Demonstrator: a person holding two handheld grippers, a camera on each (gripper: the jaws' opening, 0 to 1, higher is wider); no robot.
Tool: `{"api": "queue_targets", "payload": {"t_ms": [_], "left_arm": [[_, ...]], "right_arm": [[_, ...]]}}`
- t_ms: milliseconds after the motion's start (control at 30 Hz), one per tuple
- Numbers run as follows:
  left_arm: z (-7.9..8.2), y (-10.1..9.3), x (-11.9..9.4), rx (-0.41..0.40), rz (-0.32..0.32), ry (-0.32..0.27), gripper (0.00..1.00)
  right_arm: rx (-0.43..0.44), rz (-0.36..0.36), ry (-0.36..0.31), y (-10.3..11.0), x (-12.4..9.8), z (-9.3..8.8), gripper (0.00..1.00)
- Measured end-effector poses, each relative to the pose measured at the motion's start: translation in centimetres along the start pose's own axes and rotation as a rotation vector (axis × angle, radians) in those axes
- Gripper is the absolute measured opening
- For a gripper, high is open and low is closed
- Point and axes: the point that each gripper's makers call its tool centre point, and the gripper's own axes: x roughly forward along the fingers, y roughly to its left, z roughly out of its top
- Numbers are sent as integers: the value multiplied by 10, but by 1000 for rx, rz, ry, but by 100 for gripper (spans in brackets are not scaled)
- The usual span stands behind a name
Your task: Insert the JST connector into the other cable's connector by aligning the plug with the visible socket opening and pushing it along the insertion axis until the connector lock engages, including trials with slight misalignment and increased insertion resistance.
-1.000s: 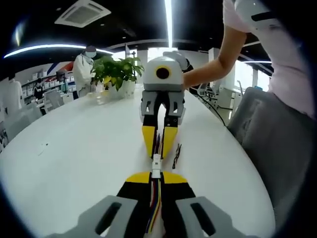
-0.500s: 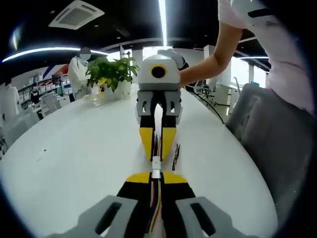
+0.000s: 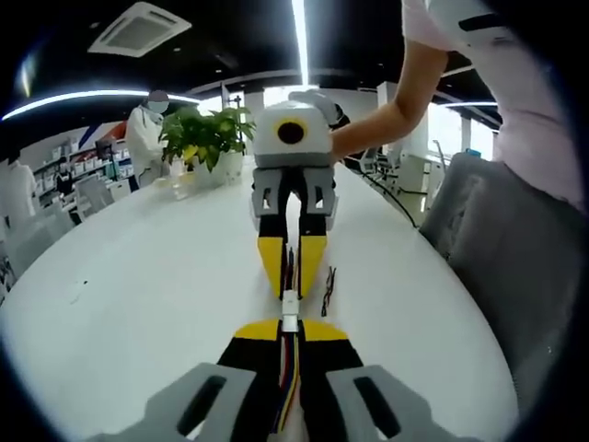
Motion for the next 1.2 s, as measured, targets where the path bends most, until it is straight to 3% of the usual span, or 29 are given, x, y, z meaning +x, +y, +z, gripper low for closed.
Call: {"api": "queue_targets", "payload": {"t_ms": [567,1067,1133,1167,1200], "left_arm": [[-7,-5,4,30,-33,62,0],[-17,1,11,23,-21,95,0],[-5,-1,18,-1,-27,29,0],[-6,-1,21,33,-31,49,0],[-14,2,22,84,-23,102,0]], "right_arm": [[-5,36,16,5,7,-2,4],[4,28,21,-2,11,-12,4],[17,41,7,-1,14,-12,4],[17,39,5,-1,16,-11,4],[-23,27,44,-5,16,-18,4]]}}
